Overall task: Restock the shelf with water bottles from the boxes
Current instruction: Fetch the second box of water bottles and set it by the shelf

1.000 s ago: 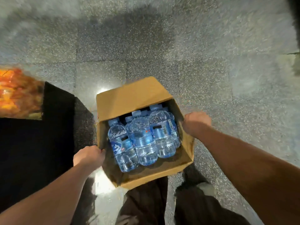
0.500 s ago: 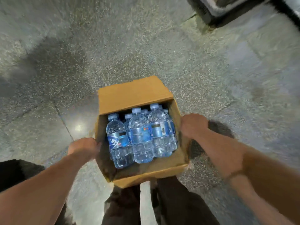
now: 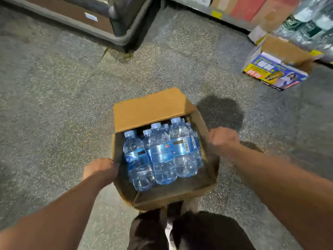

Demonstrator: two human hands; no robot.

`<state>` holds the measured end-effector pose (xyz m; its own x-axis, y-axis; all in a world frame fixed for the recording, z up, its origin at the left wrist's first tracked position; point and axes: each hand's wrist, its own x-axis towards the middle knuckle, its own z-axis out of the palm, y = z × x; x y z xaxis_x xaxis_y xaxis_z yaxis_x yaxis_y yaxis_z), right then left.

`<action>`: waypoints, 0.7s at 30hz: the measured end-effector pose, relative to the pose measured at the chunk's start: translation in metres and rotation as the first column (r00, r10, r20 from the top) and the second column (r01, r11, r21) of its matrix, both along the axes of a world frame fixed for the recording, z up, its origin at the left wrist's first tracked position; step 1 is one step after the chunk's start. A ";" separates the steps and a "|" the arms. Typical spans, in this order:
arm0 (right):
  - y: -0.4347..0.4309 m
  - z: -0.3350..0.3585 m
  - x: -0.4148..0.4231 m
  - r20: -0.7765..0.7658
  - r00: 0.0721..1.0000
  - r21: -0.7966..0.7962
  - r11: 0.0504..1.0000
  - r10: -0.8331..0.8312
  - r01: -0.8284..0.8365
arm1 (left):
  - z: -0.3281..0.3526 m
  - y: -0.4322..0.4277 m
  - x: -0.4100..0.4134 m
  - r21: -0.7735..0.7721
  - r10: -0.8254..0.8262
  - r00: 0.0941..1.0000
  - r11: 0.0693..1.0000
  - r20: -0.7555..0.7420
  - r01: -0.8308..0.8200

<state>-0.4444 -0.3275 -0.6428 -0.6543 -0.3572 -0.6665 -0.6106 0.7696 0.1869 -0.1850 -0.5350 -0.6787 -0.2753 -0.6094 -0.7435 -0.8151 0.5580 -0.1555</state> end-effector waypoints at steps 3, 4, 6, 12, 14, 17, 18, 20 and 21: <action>0.016 0.008 -0.031 -0.054 0.998 0.010 0.999 -0.040 0.040 | 0.005 -0.009 -0.059 -0.049 -0.115 0.993 0.992 0.031 0.116; 0.022 0.008 -0.043 -0.043 0.997 -0.002 0.998 -0.058 0.058 | 0.008 -0.009 -0.079 -0.070 -0.149 0.988 0.986 0.042 0.152; 0.038 0.009 -0.070 -0.007 0.995 -0.019 0.995 -0.102 0.102 | 0.012 -0.010 -0.118 -0.085 -0.239 0.968 0.966 0.072 0.244; 0.091 0.007 -0.154 0.058 0.962 -0.056 0.961 -0.267 0.270 | 0.027 0.012 -0.239 -0.093 -0.336 0.936 0.934 0.104 0.346; 0.109 0.002 -0.181 0.051 0.958 -0.047 0.957 -0.283 0.286 | 0.027 0.026 -0.275 -0.070 -0.404 0.909 0.909 0.100 0.412; 0.137 -0.004 -0.219 0.029 0.950 -0.006 0.951 -0.310 0.311 | 0.028 0.052 -0.323 -0.029 -0.449 0.889 0.891 0.091 0.453; 0.145 -0.004 -0.233 0.032 0.947 0.022 0.947 -0.321 0.320 | 0.025 0.060 -0.338 -0.035 -0.464 0.882 0.883 0.078 0.467; 0.162 -0.005 -0.261 0.038 0.941 0.059 0.941 -0.337 0.335 | 0.019 0.074 -0.370 -0.017 -0.467 0.882 0.883 0.062 0.469; 0.171 -0.004 -0.273 0.032 0.937 0.067 0.937 -0.346 0.344 | 0.017 0.079 -0.388 -0.003 -0.470 0.880 0.882 0.067 0.471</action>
<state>-0.7178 -0.1568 -0.6471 -0.7006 -0.0732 -0.7098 -0.3178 0.9227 0.2185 -0.5734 -0.4559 -0.6619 -0.4865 -0.4334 -0.7586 -0.4456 0.8700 -0.2112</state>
